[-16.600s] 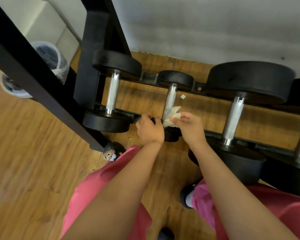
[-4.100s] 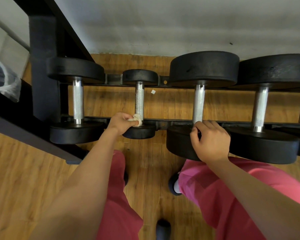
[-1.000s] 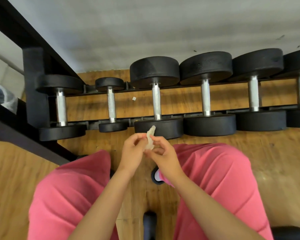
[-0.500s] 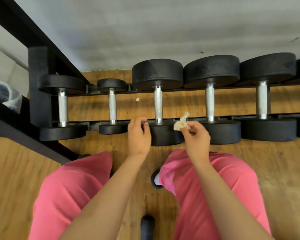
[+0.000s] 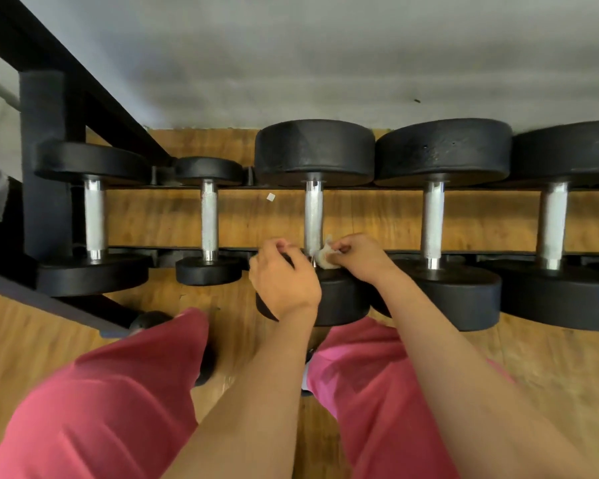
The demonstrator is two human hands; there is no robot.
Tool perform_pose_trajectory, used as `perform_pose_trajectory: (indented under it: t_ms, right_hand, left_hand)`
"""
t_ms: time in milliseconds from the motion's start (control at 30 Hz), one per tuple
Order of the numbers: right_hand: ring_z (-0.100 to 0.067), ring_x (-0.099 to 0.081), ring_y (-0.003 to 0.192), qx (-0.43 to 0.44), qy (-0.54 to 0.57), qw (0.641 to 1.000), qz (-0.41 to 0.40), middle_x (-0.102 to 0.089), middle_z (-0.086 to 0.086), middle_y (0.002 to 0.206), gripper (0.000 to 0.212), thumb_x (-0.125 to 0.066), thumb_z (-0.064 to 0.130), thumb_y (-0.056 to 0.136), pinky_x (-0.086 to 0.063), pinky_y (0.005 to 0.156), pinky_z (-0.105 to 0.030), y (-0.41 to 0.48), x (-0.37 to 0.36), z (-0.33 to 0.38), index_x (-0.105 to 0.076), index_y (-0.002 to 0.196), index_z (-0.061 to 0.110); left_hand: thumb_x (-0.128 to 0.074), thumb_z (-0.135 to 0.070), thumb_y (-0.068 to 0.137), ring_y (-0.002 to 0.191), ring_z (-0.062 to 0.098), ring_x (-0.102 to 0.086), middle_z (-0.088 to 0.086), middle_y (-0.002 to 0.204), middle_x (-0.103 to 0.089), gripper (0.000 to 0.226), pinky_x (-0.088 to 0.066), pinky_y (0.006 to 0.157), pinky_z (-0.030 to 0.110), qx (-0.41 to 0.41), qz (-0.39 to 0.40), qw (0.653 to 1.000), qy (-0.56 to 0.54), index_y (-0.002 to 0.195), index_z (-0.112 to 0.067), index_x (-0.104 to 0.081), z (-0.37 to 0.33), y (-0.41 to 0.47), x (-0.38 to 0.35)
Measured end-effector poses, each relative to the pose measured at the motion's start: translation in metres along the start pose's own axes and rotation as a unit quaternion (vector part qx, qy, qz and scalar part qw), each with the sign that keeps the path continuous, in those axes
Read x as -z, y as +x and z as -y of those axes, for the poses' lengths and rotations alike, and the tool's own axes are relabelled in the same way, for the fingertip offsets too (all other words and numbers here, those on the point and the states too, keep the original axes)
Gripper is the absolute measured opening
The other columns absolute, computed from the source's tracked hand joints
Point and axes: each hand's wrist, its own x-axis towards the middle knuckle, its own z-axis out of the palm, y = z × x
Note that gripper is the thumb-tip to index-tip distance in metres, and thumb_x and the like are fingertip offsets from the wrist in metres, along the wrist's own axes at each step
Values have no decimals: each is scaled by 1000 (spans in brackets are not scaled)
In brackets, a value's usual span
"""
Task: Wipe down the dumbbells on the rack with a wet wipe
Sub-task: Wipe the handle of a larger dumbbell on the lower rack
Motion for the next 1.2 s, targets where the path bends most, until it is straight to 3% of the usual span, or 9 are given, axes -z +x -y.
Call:
perform_pose_trajectory:
  t_ms: [100, 133, 233, 333, 533, 667, 867, 1000, 1200]
  right_hand:
    - [-11, -58, 77, 3, 38, 997, 62, -64, -1, 81, 11, -75, 20, 84, -42, 77, -27, 8, 5, 6, -73, 86, 9]
    - [-11, -55, 71, 6, 41, 996, 78, -61, -3, 74, 18, -77, 22, 82, -41, 72, -27, 9, 6, 9, -72, 81, 5]
    - [-16, -44, 61, 5, 25, 995, 93, -47, -9, 66, 43, -84, 35, 73, -33, 59, -30, 12, 4, 14, -65, 73, -3]
    - [-13, -42, 57, -2, 37, 996, 76, -46, -6, 62, 37, -86, 31, 72, -33, 56, -27, 16, 2, 12, -64, 68, 1]
    - [-11, -51, 60, -5, 74, 994, 85, -54, -4, 62, 26, -82, 22, 76, -41, 63, -26, 17, 5, 3, -63, 64, 9]
    - [-13, -61, 75, -8, 88, 993, 83, -68, -9, 76, 26, -84, 24, 73, -47, 76, -31, 20, 4, 3, -73, 82, 2]
    - [-16, -67, 97, -29, 108, 986, 121, -75, 2, 88, 19, -85, 25, 71, -47, 100, -40, 27, 9, -2, -78, 87, 19]
    - [-18, -66, 96, -21, 91, 988, 119, -74, -1, 88, 10, -84, 24, 73, -47, 100, -43, 31, 13, -1, -75, 77, 20]
    - [-18, -67, 97, -24, 93, 987, 128, -75, -1, 91, 24, -85, 27, 70, -48, 99, -40, 29, 11, 2, -76, 88, 14]
  left_hand:
    - [-45, -22, 92, 103, 25, -53, 2, 97, -65, 13, -34, 104, 44, 42, -15, 999, 22, 95, -21, -58, -1, 0, 0]
    - [-45, -23, 92, 104, 25, -52, 1, 97, -65, 12, -33, 105, 44, 45, -12, 999, 28, 95, -22, -57, -1, 0, 0]
    - [-48, -23, 93, 105, 22, -52, -6, 92, -59, 6, -30, 101, 37, 36, 10, 999, 37, 93, -27, -51, 1, 0, -1]
    - [-49, -23, 93, 103, 18, -51, -12, 89, -53, 7, -27, 98, 33, 20, 26, 998, 50, 92, -30, -49, 0, 0, -2]
    - [-38, -35, 86, 91, 13, -50, -21, 74, -46, 12, -27, 101, 34, 6, 30, 998, 48, 91, -31, -49, -2, 0, -2]
    - [-36, -36, 84, 87, 9, -45, -24, 69, -42, 20, -23, 99, 29, 7, 31, 998, 47, 92, -29, -53, 0, 0, -2]
    - [-37, -36, 83, 84, 7, -43, -25, 67, -42, 20, -24, 102, 32, 7, 39, 998, 52, 92, -28, -53, -2, 0, -2]
    - [-37, -37, 83, 82, 7, -43, -25, 66, -42, 22, -24, 103, 32, 9, 45, 997, 54, 93, -27, -54, -2, 0, -1]
    - [-40, -36, 83, 81, 8, -44, -25, 66, -41, 21, -25, 101, 32, 6, 44, 997, 58, 92, -26, -56, -2, 0, -2]
